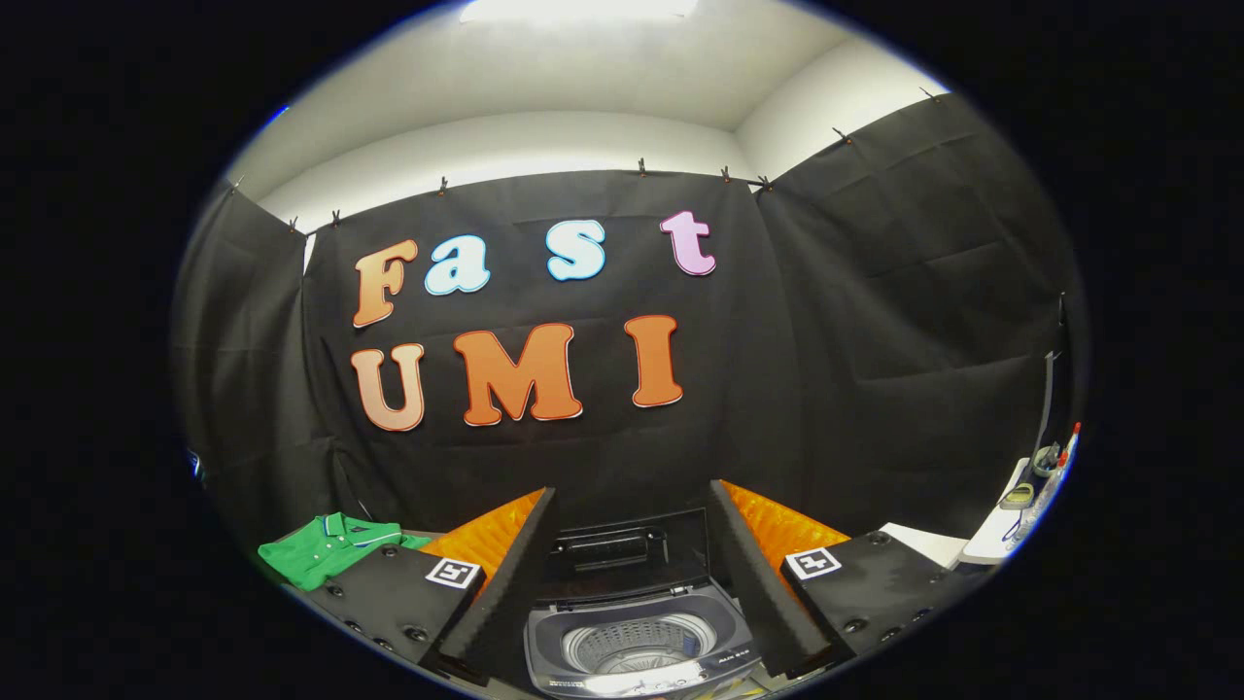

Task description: Put the clothes into the washing machine and then close the washing machine lid.

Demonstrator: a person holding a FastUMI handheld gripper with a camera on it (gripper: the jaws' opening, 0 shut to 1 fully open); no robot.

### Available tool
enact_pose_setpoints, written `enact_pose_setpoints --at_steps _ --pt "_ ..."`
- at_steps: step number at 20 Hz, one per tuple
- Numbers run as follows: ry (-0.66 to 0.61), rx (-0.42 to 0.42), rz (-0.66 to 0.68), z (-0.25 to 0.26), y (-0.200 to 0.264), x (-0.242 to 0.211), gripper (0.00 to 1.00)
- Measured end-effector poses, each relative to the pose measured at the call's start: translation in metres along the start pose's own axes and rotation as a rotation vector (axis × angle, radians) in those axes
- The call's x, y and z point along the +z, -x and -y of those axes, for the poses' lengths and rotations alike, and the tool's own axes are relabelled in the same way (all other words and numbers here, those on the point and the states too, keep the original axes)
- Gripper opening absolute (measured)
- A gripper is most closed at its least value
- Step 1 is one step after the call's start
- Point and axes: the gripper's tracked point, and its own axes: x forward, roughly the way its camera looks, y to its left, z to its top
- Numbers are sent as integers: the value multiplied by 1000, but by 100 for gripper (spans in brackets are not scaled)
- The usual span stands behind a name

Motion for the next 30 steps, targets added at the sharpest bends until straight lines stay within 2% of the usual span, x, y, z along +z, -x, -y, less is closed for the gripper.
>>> enact_pose_setpoints --at_steps 22,27,30 --pt "5 -2 -7 -20 -11 -2 98" --pt "-2 20 7 -49 -20 6 98" --pt "-24 67 -5 -84 -30 1 98"
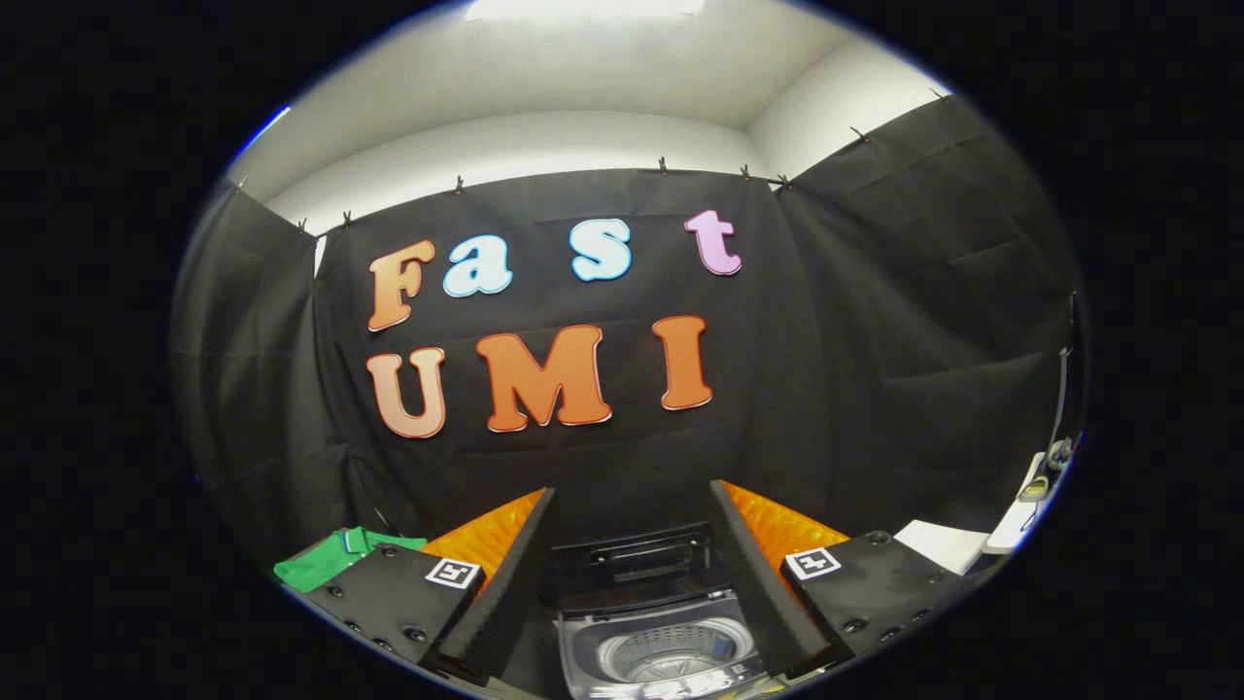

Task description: Put the clothes into the washing machine and then close the washing machine lid.

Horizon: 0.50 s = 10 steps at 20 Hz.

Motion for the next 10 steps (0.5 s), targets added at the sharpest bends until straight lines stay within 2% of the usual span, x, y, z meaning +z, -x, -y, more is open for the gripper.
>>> enact_pose_setpoints --at_steps 5,10 --pt "-44 74 -24 -70 -20 -3 98" --pt "-63 227 -74 -169 -36 -20 98"
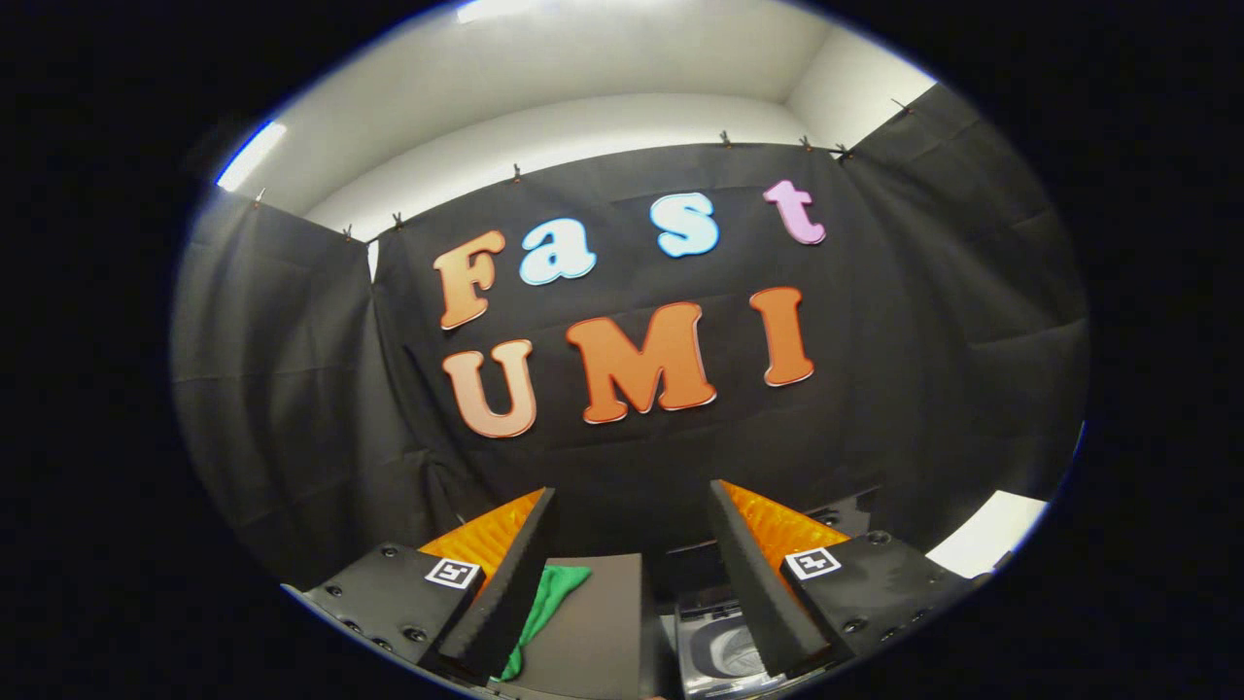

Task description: Put the clothes into the washing machine and then close the washing machine lid.

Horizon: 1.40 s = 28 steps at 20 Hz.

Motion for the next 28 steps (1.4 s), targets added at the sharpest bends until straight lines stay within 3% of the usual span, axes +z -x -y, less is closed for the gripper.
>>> enact_pose_setpoints --at_steps 5,12,24,28 --pt "9 163 -92 -97 -23 -38 98" --pt "47 226 -320 -182 -40 -141 98" --pt "156 243 -538 -209 -62 -238 98" --pt "252 225 -571 -198 -57 -264 99"
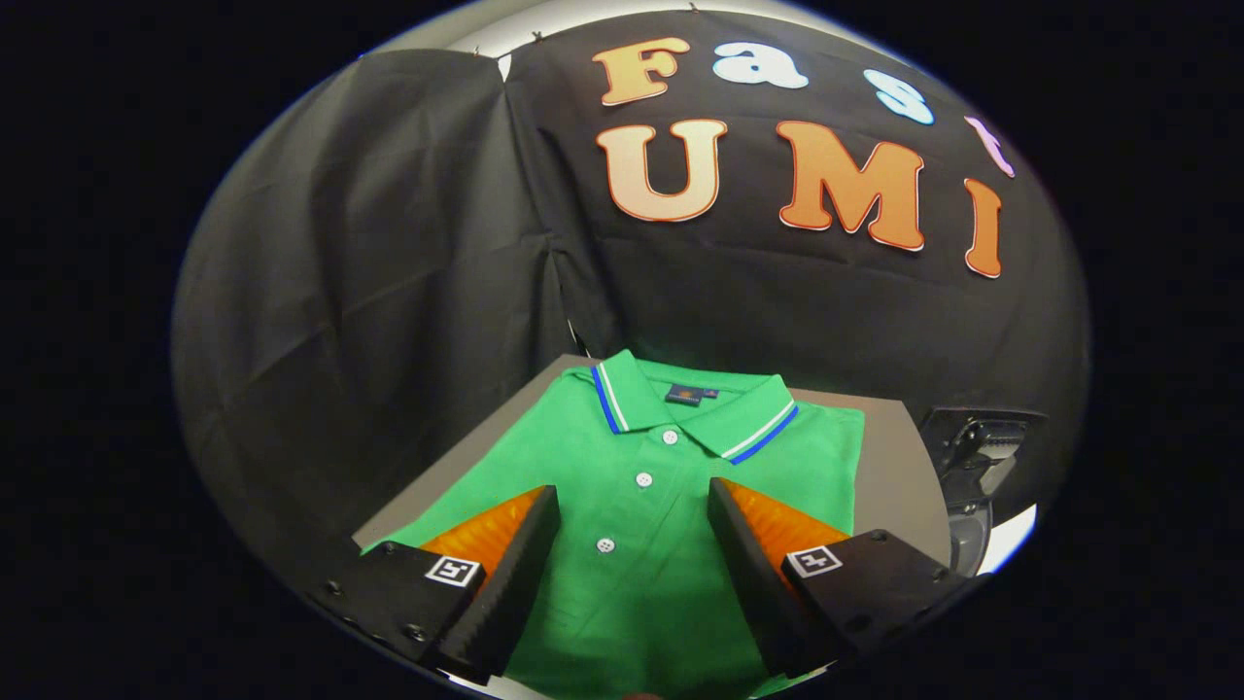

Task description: Put the clothes into the washing machine and then close the washing machine lid.

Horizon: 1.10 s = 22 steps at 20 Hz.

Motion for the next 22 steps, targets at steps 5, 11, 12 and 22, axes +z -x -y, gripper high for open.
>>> enact_pose_setpoints --at_steps 5,11,12,22 --pt "-41 24 14 -3 -8 -7 99" --pt "-15 45 -40 -3 -6 -7 92" --pt "-11 60 -39 -4 -6 -8 90" --pt "57 194 1 4 -4 -4 27"
